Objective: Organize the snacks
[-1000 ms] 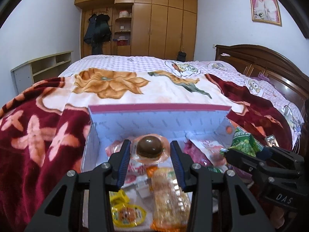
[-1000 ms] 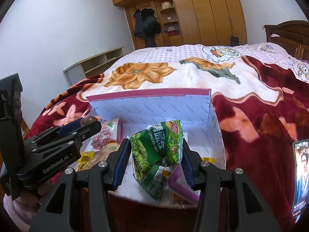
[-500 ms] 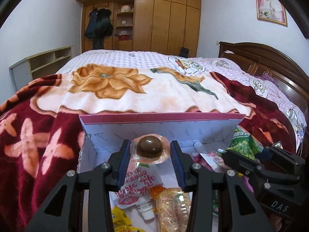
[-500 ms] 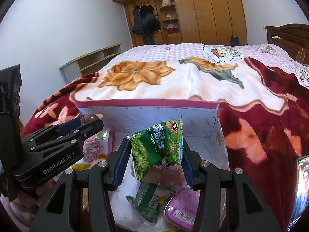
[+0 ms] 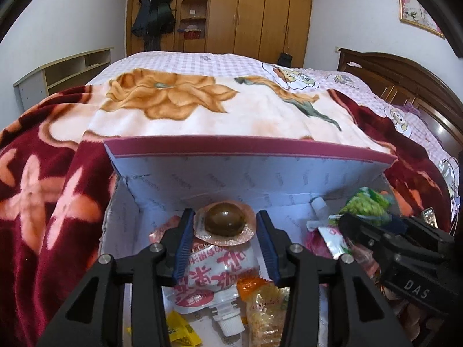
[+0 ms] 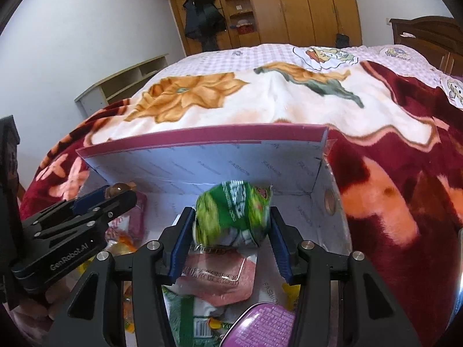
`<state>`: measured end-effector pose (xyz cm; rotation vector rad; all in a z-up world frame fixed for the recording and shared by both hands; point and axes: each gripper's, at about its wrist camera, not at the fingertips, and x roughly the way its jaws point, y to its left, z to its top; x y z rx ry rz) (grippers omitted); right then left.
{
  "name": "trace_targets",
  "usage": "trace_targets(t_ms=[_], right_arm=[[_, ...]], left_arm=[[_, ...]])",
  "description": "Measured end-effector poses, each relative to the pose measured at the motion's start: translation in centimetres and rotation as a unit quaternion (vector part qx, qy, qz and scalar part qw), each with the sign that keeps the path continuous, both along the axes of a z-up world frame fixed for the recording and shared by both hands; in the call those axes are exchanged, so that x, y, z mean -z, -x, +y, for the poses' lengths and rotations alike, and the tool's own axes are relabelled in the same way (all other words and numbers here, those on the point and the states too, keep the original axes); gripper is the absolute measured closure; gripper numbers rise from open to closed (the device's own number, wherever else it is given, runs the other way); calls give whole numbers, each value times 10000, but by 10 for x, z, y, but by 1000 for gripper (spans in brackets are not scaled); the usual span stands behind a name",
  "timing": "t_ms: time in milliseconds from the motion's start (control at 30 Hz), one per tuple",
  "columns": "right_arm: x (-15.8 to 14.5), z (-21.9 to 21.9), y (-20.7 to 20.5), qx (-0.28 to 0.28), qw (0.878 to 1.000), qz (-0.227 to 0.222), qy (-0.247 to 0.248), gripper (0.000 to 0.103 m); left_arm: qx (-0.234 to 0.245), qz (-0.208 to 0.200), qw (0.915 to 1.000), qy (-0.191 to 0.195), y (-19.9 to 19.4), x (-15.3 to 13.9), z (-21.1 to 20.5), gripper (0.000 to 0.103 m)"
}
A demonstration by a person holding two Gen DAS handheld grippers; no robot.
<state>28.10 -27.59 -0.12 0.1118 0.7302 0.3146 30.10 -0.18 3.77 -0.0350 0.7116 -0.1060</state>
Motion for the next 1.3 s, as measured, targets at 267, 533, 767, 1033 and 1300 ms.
trace_targets(t_ms=[267, 533, 767, 1033, 1300], right_arm=[[8, 2, -4, -36, 9999, 131, -74, 48], [3, 9, 3, -118, 9998, -37, 174, 42], [-15, 9, 19, -125, 9990, -367, 201, 34], [-31, 4, 46, -150, 9983, -561, 30, 33], [-38, 2, 75, -168, 9980, -610, -69, 33]], left_arm=[[-42, 12, 9999, -133, -2, 2, -2, 52], [-78, 12, 9999, -143, 0, 0, -1, 39], [-218, -162, 9996, -105, 10, -8, 2, 26], [-300, -332, 9990, -80, 36, -25, 3, 25], [-285, -432, 9986, -83, 72, -40, 3, 25]])
